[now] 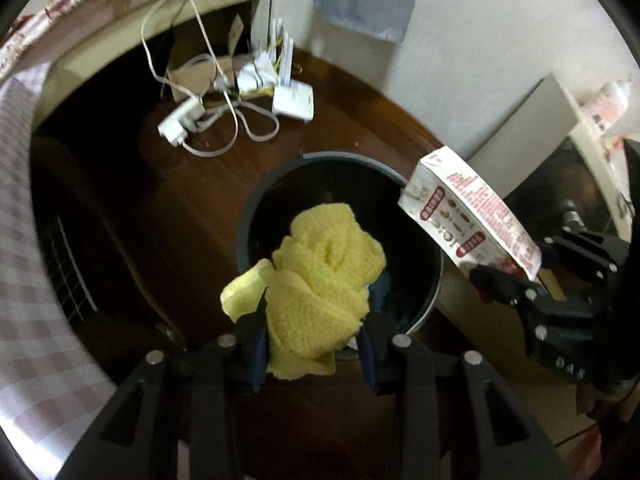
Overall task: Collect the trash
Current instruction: 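Open both tools to drop the cloth and carton into the bin, then move both open tools back toward the blue bowl and blue towel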
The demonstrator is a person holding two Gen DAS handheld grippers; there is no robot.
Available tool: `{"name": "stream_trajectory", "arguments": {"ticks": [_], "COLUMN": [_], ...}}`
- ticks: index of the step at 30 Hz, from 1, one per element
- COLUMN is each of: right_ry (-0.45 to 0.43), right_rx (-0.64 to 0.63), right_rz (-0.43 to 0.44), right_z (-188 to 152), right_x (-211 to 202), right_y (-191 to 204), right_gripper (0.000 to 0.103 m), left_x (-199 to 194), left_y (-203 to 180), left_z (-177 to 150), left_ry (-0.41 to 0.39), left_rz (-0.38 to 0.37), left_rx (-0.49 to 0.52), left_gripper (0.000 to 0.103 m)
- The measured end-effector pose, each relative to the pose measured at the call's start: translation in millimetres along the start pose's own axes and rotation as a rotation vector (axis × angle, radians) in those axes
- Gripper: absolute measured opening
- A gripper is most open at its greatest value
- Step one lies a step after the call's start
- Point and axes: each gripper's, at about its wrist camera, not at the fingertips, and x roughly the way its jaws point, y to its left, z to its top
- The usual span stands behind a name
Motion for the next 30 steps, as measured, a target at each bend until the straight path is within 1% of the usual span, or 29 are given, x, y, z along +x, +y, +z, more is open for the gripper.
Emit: {"name": "stream_trajectory", "arguments": {"ticks": [3, 5, 9, 11, 12, 13, 14, 15, 17, 19, 21, 22, 23, 24, 25, 26, 27, 30], "right_ry": [0.023, 0.034, 0.055, 0.095, 0.095, 0.102, 0.107, 0.100, 0.082, 0.069, 0.043, 0.028, 0.012, -0.006, -0.019, -0.033, -0.046, -0.094], "right_rx": [-0.026, -0.048, -0.081, -0.123, -0.149, -0.162, -0.164, -0.164, -0.142, -0.108, -0.056, -0.032, -0.006, 0.019, 0.047, 0.070, 0.087, 0.138], "right_rz": [0.001, 0.000, 0.014, 0.027, -0.006, -0.049, -0.087, -0.100, -0.105, -0.105, -0.085, -0.079, -0.081, -0.082, -0.088, -0.098, -0.103, -0.084], "right_z": [-2, -2, -2, 0, 1, 2, 1, 1, 0, -1, 0, 2, 3, 4, 6, 7, 9, 19], "right_x": [13, 20, 31, 44, 50, 56, 60, 59, 51, 41, 28, 23, 17, 10, 5, -1, -7, -23], "right_y": [0, 2, 3, 7, 9, 10, 8, 6, 1, -4, -8, -10, -11, -11, -11, -10, -9, -4], "right_gripper": [0.037, 0.037, 0.037, 0.037, 0.039, 0.047, 0.076, 0.087, 0.087, 0.087, 0.087, 0.087, 0.090, 0.097, 0.101, 0.103, 0.103, 0.103], "left_x": [21, 36, 51, 59, 62, 60, 55, 45, 28, 11, -6, -15, -24, -32, -42, -52, -57, -81], "left_y": [-3, -6, -7, -4, -2, 0, 2, 3, 3, 2, 2, 2, 3, 4, 5, 8, 12, 20], "left_z": [1, 2, 4, 5, 5, 5, 4, 4, 2, -1, -5, -7, -9, -9, -10, -11, -10, -10], "left_ry": [0.060, 0.107, 0.143, 0.172, 0.181, 0.169, 0.142, 0.110, 0.069, 0.024, -0.028, -0.060, -0.089, -0.109, -0.136, -0.175, -0.195, -0.265], "left_rz": [0.014, 0.038, 0.045, 0.029, 0.036, 0.058, 0.067, 0.075, 0.083, 0.097, 0.110, 0.115, 0.131, 0.140, 0.142, 0.155, 0.161, 0.171], "left_rx": [-0.009, -0.007, -0.016, -0.037, -0.055, -0.072, -0.079, -0.085, -0.087, -0.086, -0.082, -0.084, -0.086, -0.090, -0.092, -0.098, -0.100, -0.110], "left_gripper": [0.038, 0.038, 0.038, 0.044, 0.056, 0.074, 0.080, 0.086, 0.092, 0.094, 0.095, 0.099, 0.101, 0.101, 0.101, 0.101, 0.101, 0.101]}}
